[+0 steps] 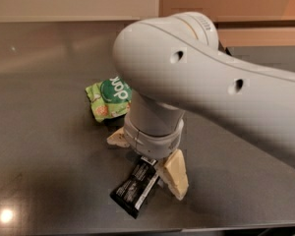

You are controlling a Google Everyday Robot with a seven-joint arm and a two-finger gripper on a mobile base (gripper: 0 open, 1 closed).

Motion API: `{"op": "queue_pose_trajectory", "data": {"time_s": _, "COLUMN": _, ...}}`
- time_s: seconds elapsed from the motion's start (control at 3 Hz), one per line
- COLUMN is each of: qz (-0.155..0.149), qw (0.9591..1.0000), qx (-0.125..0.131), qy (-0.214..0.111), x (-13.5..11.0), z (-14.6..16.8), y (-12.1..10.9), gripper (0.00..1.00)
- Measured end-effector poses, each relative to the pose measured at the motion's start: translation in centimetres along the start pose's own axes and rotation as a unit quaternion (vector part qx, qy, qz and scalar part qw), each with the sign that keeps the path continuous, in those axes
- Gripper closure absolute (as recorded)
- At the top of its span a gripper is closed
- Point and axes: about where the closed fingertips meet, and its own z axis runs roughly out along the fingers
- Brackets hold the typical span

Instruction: Pick rxbar chocolate

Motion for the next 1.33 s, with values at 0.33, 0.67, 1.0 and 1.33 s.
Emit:
{"op": "queue_pose_trajectory", "data": {"time_s": 0.33, "qz": -0.017, "qw": 0.9998, "qx": -0.009, "qy": 0.000, "x": -1.0, "z": 1.3, "y": 1.1, "gripper": 0.18}}
{"op": "queue_pose_trajectory", "data": {"time_s": 0.67, "qz": -0.019, "qw": 0.9996, "qx": -0.020, "qy": 0.003, "x": -1.2, "z": 1.8, "y": 1.6, "gripper": 0.40}}
{"op": "queue_pose_trajectory", "data": {"time_s": 1.0, "qz": -0.019, "qw": 0.9996, "qx": -0.020, "qy": 0.003, "x": -1.3, "z": 1.3, "y": 1.5, "gripper": 0.64}}
{"op": "queue_pose_trajectory", "data": {"time_s": 1.33, "qz": -0.019, "qw": 0.9996, "qx": -0.020, "qy": 0.003, "x": -1.3, "z": 0.7, "y": 1.4, "gripper": 0.87}}
